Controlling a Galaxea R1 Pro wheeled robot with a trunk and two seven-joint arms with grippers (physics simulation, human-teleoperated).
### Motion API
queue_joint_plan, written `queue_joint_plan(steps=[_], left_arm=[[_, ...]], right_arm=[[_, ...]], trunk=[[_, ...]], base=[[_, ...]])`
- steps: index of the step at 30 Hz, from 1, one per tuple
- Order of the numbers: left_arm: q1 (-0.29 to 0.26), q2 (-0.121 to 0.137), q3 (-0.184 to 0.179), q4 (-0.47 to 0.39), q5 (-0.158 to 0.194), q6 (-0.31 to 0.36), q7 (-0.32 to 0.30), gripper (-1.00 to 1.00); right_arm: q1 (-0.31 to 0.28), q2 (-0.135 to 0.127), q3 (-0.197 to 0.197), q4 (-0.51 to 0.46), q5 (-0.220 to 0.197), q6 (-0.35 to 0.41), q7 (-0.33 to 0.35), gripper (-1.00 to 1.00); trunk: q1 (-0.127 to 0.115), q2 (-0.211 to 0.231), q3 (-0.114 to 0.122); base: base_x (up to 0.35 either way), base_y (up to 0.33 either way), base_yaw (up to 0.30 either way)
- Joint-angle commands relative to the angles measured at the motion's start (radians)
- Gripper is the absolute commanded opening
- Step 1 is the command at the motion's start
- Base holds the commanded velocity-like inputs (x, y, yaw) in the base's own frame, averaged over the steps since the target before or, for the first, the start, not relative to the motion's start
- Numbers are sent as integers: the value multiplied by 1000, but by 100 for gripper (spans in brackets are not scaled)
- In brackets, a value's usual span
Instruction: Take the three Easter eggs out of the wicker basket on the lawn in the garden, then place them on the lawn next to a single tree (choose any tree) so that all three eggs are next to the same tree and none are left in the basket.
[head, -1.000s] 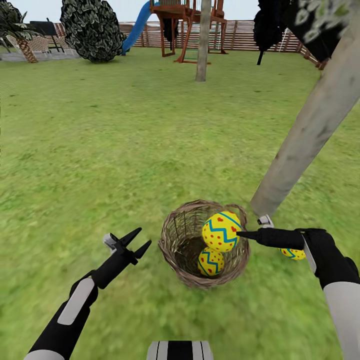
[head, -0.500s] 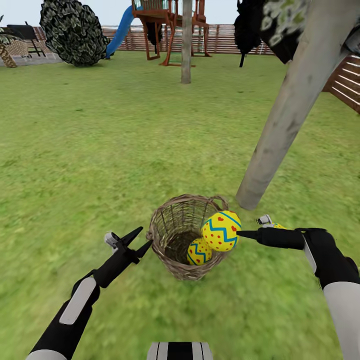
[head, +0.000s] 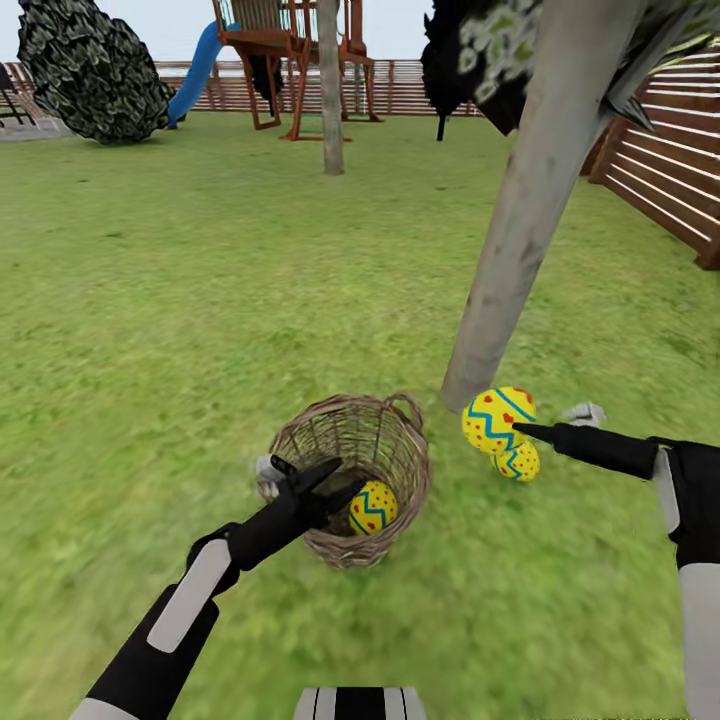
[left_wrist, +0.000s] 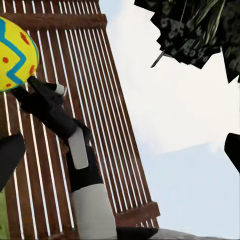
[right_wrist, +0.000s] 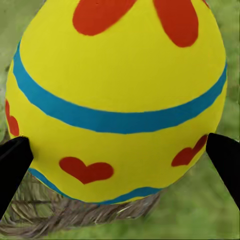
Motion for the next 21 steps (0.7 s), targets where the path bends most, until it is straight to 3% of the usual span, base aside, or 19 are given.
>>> queue_joint_plan(steps=[1, 2, 4, 5, 7, 8, 11, 12, 15, 18, 21], left_arm=[[-1, -4, -16, 0, 7, 4, 1, 100], [-1, -13, -26, -1, 7, 4, 3, 100], [-1, -34, -38, 0, 4, 4, 6, 100], [-1, -43, -43, 1, 3, 4, 7, 100], [-1, -52, -50, 2, 1, 4, 10, 100], [0, -53, -51, 2, 1, 4, 11, 100], [0, -54, -53, 3, -1, 0, 16, 100], [0, -70, -54, 4, -3, -2, 41, 100], [0, -87, -57, 8, -5, -5, 69, 100], [-1, -91, -96, 14, -4, -10, 73, 100], [-1, -100, -103, 16, -5, -12, 74, 100]], right_arm=[[0, 3, -2, -29, 7, 8, -69, -100], [0, 5, -1, -46, 12, 10, -143, -100], [0, 8, 3, -70, 82, 12, -317, -100], [0, 10, 6, -75, 142, 11, -392, -100], [0, 25, 20, -81, 320, 8, -573, -100], [0, 31, 22, -81, 355, 5, -625, -100], [0, 37, 27, -80, 376, 1, -735, -100], [0, 38, 32, -79, 377, 0, -770, -100], [0, 39, 67, -79, 373, 0, -771, -100], [0, 86, 79, -73, 375, 3, -771, -100], [1, 109, 80, -72, 376, 9, -772, -100]], trunk=[[0, 0, 0], [0, 0, 2], [0, 0, 3], [0, 0, 4], [0, 0, 6], [0, 0, 6], [0, 0, 7], [0, 0, 7], [0, 0, 7], [0, 0, 7], [0, 0, 9]], base=[[92, 0, -219], [95, 0, -219], [120, 0, -193], [160, 0, -154], [205, 0, -130], [221, 0, -113], [249, 0, -32], [318, 0, -2], [286, 0, -1], [49, 0, -149], [5, 0, -268]])
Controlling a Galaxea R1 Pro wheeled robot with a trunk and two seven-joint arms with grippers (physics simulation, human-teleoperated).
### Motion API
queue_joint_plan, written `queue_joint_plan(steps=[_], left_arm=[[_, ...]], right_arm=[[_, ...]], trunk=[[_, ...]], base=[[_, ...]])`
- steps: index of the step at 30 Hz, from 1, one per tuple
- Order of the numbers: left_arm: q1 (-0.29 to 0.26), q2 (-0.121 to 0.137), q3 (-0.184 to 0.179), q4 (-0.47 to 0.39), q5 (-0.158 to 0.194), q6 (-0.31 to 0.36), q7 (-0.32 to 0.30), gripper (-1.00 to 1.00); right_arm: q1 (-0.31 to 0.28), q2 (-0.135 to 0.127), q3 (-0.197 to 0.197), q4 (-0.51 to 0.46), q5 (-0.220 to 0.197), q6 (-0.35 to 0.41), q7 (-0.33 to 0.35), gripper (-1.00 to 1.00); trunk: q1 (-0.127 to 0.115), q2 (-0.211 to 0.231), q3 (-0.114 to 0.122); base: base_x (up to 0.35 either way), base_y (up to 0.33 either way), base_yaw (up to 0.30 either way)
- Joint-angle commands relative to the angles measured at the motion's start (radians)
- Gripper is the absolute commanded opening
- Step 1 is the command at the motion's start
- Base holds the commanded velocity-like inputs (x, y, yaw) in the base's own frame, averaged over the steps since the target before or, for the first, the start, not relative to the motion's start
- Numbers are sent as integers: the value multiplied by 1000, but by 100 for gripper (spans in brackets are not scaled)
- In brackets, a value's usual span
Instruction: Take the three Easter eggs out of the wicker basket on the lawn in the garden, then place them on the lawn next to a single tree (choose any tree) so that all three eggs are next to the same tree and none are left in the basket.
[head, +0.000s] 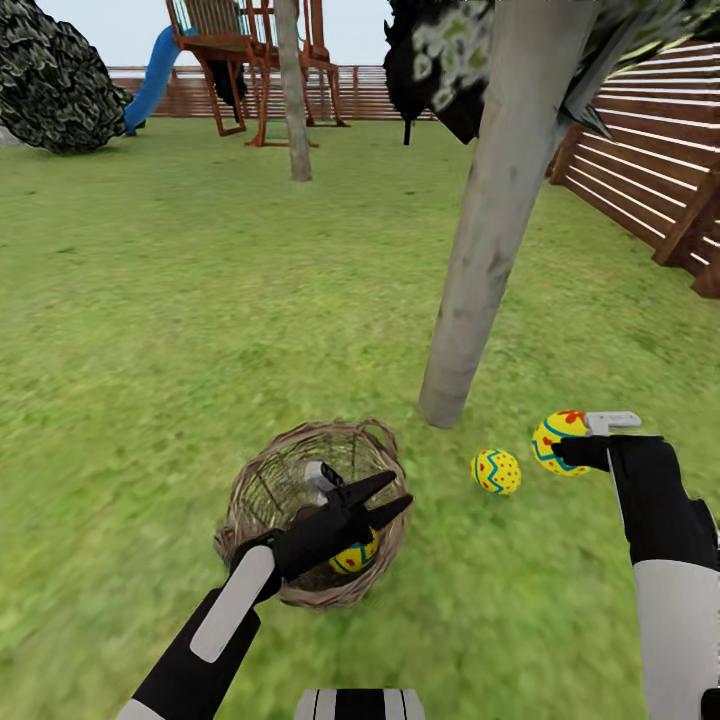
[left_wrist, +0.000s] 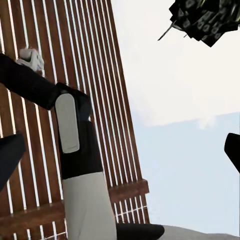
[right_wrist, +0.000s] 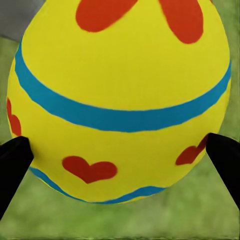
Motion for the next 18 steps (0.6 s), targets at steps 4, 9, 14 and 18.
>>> queue_joint_plan(steps=[4, 9, 14, 18], left_arm=[[0, -3, -3, 2, 4, 5, 1, 100], [0, -5, -23, 1, 3, 4, 1, 100], [-1, -5, -24, 1, 3, 4, 1, 100], [0, -5, -28, 1, 2, 4, 1, 100]], right_arm=[[0, 4, -1, -1, 12, 5, 9, -100], [-1, 5, -1, -1, 14, 3, 8, -100], [-1, 4, -2, 0, 15, -5, 7, -100], [-1, 4, -2, 2, 16, -6, 7, -100]], trunk=[[0, 0, 2], [0, 0, 2], [0, 0, 2], [0, 0, 2]], base=[[0, 0, -281], [0, 0, -288], [0, 0, -290], [0, 0, -291]])
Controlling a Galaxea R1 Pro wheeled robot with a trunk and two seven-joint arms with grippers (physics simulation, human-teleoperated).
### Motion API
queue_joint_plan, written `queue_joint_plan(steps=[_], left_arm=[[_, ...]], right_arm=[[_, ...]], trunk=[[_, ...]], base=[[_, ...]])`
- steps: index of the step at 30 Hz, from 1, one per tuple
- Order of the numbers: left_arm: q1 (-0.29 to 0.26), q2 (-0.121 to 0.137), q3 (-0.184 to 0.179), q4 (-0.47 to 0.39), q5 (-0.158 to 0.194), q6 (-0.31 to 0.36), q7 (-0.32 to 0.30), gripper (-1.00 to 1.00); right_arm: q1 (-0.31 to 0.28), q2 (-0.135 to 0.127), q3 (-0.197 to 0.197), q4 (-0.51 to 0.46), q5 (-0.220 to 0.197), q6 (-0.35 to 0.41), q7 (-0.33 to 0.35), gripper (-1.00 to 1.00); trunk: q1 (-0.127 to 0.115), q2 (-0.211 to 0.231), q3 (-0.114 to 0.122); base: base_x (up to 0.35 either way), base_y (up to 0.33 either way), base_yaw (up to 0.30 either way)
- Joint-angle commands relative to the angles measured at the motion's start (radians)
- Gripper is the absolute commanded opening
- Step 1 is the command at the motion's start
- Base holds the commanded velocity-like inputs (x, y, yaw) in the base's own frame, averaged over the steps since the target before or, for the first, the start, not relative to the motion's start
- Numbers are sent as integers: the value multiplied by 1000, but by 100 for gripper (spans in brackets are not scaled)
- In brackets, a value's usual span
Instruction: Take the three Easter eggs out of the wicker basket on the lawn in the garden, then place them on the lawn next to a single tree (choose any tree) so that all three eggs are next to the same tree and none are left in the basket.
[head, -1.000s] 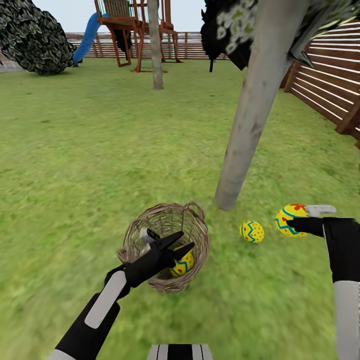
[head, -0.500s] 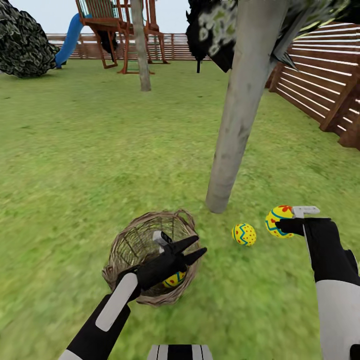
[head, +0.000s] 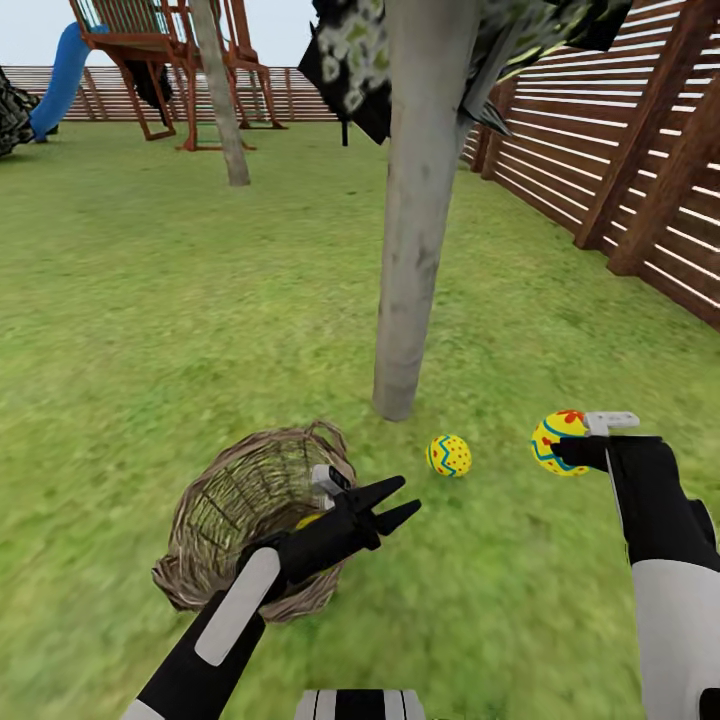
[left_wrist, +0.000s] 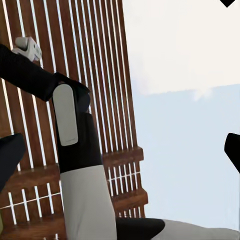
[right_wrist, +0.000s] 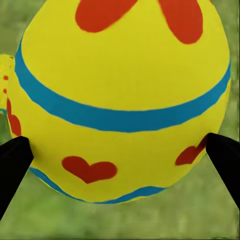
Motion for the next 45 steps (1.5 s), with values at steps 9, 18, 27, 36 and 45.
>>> queue_joint_plan(steps=[9, 18, 27, 36, 45], left_arm=[[0, 0, -4, 0, 3, 5, 1, 100], [-1, -21, -5, -6, 4, -27, 100, 100], [-1, -21, -48, -31, 6, -25, 92, 100], [-1, -19, -68, -33, 6, -25, 95, 100], [-1, -18, -68, -32, 6, -25, 97, 100]], right_arm=[[15, 61, 5, 24, 12, 3, 11, -100], [62, 71, 2, 134, 2, -33, 12, -100], [62, 68, -11, 153, -4, -99, 11, -100], [62, 66, -25, 154, -4, -119, 11, -100], [62, 66, -32, 154, -4, -137, 11, -100]], trunk=[[0, 0, -1], [0, 0, -1], [0, 0, -1], [0, 0, -1], [0, 0, 3]], base=[[0, 0, -290], [0, 0, -290], [0, 0, -288], [0, 0, -285], [0, 0, -285]])
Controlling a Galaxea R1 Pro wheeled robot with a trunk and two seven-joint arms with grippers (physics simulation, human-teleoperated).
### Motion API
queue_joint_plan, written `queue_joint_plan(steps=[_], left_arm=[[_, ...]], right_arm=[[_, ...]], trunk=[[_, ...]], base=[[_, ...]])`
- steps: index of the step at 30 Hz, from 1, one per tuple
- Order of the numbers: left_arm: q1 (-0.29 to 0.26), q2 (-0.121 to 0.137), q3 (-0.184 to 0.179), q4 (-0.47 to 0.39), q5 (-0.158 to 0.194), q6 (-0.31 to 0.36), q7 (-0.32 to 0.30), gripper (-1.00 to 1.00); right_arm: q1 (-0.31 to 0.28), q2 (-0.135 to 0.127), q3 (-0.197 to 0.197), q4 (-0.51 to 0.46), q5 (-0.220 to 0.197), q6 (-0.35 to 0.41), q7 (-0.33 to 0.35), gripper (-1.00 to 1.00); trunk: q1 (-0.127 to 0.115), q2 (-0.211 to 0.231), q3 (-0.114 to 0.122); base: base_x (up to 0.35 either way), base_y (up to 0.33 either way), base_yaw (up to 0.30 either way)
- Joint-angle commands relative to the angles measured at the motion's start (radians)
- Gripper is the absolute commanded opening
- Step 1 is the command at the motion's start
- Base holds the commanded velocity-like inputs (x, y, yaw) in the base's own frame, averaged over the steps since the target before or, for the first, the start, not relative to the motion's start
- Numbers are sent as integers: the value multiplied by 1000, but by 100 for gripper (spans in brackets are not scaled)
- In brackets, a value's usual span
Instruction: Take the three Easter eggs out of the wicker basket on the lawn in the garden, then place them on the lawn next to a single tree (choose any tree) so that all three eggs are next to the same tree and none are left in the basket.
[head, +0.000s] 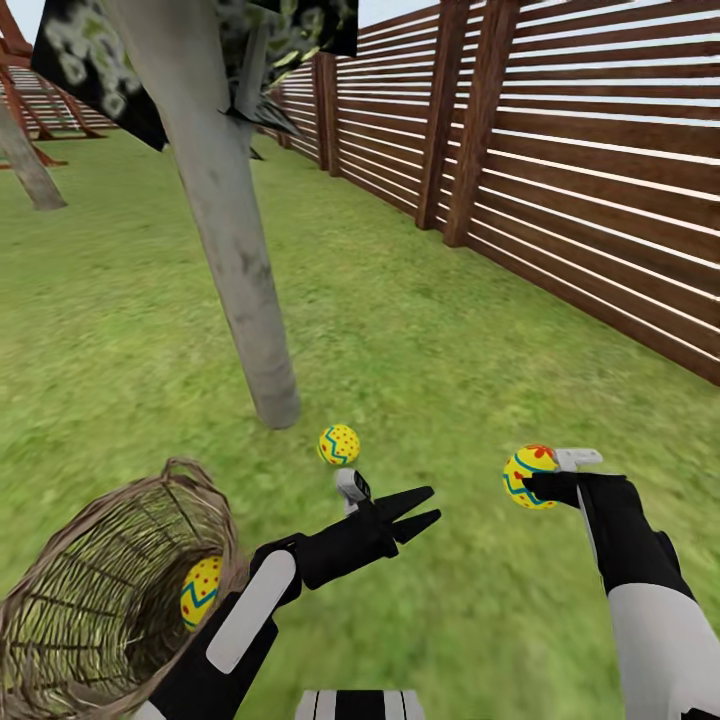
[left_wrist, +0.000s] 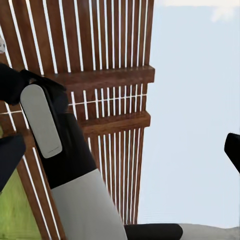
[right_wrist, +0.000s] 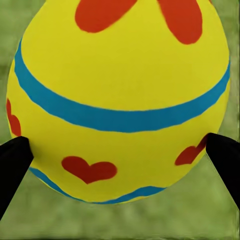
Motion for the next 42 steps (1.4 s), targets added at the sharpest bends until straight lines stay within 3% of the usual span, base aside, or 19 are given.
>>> queue_joint_plan(steps=[1, 10, 30, 42], left_arm=[[-1, 0, 0, 0, 5, 6, 0, 100], [0, -2, 0, 8, 5, 4, 2, 100], [0, -2, 1, 16, 5, 2, 3, 100], [0, -3, -3, 18, 2, -2, 4, 100]], right_arm=[[-1, 0, -2, -1, 11, 3, 9, -100], [-1, 5, -2, 48, 11, -10, 11, -100], [-1, 5, -2, 50, 12, -13, 9, -100], [-1, 7, -2, 51, 11, -13, 9, -100]], trunk=[[0, 0, 0], [0, 0, 8], [0, 0, 31], [-6, 3, 78]], base=[[0, 0, -285], [89, 0, -166], [281, -71, 54], [1, -1, 74]])
